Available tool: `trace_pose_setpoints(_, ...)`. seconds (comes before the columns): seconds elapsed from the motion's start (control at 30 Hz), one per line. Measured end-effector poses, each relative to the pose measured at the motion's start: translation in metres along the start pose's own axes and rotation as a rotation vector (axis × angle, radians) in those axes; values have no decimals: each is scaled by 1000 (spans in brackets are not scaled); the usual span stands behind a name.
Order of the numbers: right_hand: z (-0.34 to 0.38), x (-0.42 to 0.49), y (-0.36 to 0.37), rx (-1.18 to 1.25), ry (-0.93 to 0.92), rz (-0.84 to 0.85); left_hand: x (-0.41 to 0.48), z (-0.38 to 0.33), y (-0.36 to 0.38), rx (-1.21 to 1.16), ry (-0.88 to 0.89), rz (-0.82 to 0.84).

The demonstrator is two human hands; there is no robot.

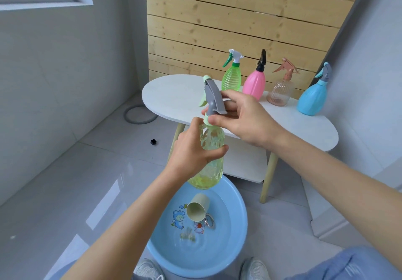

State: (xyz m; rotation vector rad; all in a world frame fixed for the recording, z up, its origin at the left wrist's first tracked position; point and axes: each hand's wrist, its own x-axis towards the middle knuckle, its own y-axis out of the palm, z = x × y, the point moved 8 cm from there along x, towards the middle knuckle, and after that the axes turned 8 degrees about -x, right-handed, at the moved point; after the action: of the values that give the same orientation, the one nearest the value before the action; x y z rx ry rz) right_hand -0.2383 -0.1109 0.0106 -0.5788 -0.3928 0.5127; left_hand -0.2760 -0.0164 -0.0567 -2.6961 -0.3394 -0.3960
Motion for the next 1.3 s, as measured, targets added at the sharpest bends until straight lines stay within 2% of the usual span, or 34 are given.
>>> trace_pose_setpoints(0.1, 10, -7, -5, -228, -80, -271, 0, 0, -1, -15, -24, -28)
trace_pose_setpoints(0.17, 11, -8, -8, -277, -83, -306, 0, -3, -1, -2, -14, -19)
trace_pose_setpoints(0.23, 4, -1, -12, -257, 4, -194, 0, -4, -2, 10, -6, 7)
trace_pose_setpoints(0.3, -5, 4, -6, -81, 85, 37, 1, -4, -2, -3, -11, 39)
trace_pose_setpoints(0.37, -7, 2, 4, 71, 82, 205, 1, -2, -3, -45, -33, 51)
trace_pose_setpoints(0.4, -8, 3, 7, 94, 54, 211, 1, -1, -3, -74, -46, 53)
trace_pose_setpoints(0.6, -7, -5, 10, -27, -47, -199, 0, -3, -2, -88, -48, -51)
trace_pose_setpoints(0.67, -7, -11, 13, -22, -49, -282, 2, -4, -3, -76, -17, -72)
trace_pose_setpoints(0.73, -8, -10, 12, 1, -28, -258, 4, -2, -3, -68, -19, -50)
trace_pose_setpoints(0.9, -6, 0, 0, 91, 45, -10, 4, -2, -4, -24, -24, -5)
trace_pose_setpoints(0.97, -5, 0, 6, 153, 38, 22, 5, 0, -5, -46, -53, -10)
trace_pose_setpoints(1.1, -7, -4, 5, 98, -7, -150, 4, 1, -2, -74, -93, -34)
trace_pose_setpoints(1.3, -5, -17, 8, 89, -39, -332, 0, -3, 1, -3, -36, -144)
